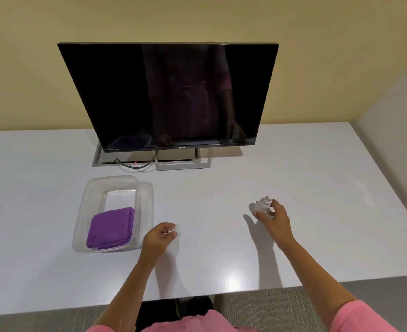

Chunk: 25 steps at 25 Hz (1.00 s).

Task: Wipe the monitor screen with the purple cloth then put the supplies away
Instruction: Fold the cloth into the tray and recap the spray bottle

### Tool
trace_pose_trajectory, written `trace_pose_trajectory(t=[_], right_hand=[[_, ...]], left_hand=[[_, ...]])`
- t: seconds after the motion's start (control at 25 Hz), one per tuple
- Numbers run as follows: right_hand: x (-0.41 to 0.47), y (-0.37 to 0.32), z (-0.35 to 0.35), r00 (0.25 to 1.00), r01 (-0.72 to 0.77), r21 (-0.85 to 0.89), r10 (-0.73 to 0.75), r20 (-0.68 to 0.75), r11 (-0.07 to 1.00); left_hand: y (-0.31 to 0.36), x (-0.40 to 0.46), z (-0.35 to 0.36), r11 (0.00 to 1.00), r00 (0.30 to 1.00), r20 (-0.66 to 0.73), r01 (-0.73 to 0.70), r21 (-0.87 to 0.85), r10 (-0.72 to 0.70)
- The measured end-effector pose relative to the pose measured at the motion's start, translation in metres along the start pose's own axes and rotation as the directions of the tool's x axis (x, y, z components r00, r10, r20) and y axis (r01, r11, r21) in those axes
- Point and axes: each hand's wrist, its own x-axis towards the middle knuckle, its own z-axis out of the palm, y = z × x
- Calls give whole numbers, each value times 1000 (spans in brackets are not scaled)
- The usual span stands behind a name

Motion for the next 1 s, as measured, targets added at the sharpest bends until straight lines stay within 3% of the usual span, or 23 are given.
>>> trace_pose_trajectory(t=[0.28,0.4,0.56,0.72,0.8,1.0], right_hand=[[-7,-8,9,993,112,-65,-114,-32,992],[-18,-15,17,974,223,-93,-218,69,970],[-42,-33,32,876,427,-173,-359,321,887],[-66,-53,37,721,663,-338,-448,529,668],[-74,-66,36,690,708,-368,-481,541,603],[-83,-93,30,664,739,-361,-527,530,569]], left_hand=[[6,-5,-3,999,997,73,37,2,-37],[19,-5,-4,998,988,143,67,-18,-64],[42,-13,-9,993,960,280,64,-103,-33],[62,-26,-14,991,941,334,-7,-134,51],[71,-33,-16,988,931,350,-56,-145,104],[93,-46,-16,974,914,356,-135,-182,193]])
